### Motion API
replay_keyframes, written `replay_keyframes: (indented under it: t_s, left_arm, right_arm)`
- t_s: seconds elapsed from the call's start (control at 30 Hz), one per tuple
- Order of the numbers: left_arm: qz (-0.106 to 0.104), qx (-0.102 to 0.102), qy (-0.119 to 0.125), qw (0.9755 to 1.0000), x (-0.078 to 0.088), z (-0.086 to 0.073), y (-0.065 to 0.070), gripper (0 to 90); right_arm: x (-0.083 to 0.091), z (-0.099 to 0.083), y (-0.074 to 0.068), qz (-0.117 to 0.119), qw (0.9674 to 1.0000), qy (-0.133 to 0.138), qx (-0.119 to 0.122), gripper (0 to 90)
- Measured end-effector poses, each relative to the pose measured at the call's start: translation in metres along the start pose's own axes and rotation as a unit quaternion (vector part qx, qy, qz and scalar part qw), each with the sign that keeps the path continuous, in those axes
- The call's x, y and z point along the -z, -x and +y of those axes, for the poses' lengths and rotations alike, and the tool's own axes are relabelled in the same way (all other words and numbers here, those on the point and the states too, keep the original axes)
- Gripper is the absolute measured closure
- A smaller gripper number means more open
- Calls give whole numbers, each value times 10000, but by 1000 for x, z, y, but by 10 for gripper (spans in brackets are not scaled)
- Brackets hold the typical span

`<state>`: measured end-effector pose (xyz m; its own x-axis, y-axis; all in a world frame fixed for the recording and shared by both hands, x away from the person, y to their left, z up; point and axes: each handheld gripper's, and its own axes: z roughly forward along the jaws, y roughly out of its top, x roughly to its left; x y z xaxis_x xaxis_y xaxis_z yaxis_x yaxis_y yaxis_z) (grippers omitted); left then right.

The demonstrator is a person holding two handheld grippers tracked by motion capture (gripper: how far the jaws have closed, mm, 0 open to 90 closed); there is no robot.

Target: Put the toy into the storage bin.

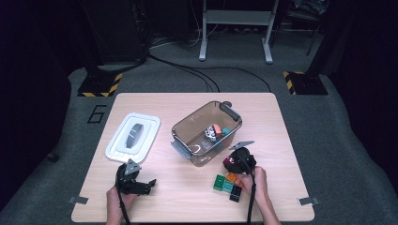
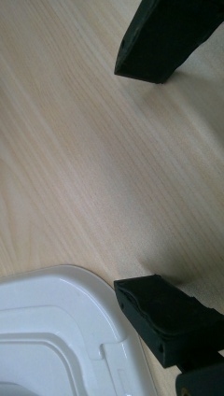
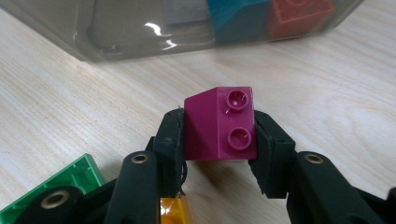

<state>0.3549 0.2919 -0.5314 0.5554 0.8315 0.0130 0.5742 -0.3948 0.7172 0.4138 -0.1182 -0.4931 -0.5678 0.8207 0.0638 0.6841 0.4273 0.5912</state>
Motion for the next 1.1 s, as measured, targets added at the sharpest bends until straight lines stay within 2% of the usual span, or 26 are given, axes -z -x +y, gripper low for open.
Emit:
replay_keyframes:
  t_s: [0.43, 0.77, 1.1]
  left_arm:
    - [0, -2, -1, 10000, 0, 0, 0, 9]
    - [-1, -2, -1, 10000, 0, 0, 0, 9]
    - [9, -34, 6, 10000, 0, 0, 0, 8]
  right_arm:
    - [21, 0, 22, -125, 9991, 333, -247, 590]
    - [33, 5, 38, -221, 9974, 521, -453, 590]
    - [43, 16, 52, -320, 9956, 707, -532, 590]
